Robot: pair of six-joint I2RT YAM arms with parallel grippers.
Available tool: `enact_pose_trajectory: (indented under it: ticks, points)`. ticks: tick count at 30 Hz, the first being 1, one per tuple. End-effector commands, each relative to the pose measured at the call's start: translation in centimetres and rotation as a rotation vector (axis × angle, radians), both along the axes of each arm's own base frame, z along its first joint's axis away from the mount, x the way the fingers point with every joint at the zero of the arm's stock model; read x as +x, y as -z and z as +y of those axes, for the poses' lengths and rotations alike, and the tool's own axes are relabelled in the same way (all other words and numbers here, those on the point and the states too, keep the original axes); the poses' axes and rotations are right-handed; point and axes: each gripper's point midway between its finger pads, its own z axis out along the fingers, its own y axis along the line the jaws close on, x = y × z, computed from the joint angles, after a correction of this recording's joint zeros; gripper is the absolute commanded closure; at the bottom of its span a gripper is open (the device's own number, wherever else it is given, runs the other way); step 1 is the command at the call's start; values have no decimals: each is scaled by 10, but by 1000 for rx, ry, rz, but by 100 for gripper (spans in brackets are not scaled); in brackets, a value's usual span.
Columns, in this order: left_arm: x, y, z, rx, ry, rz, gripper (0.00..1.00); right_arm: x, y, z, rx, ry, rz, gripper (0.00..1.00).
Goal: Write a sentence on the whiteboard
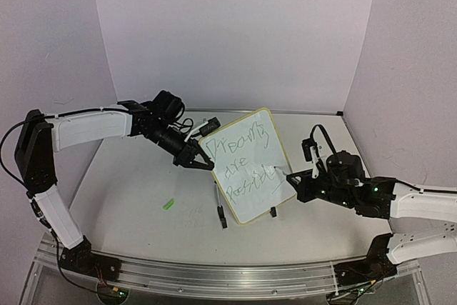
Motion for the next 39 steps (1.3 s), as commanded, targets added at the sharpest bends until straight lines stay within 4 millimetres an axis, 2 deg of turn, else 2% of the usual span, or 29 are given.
enact_pose_trajectory:
  ticks: [1, 6, 17, 29, 39]
  points:
    - [-2, 14, 2, 61, 12, -22, 100, 8, -19, 10, 38, -7, -43, 100]
    - [-2, 13, 2, 59, 13, -24, 100, 2, -6, 11, 42, -18, 3, 100]
    - [-2, 14, 2, 60, 12, -23, 100, -9, 9, -2, 46, 1, 56, 100]
    - [-2, 14, 2, 59, 13, -19, 100, -10, 24, -6, -1, 16, 98, 100]
    - [-2, 14, 1, 58, 15, -18, 100, -8, 22, -11, -16, 44, 93, 100]
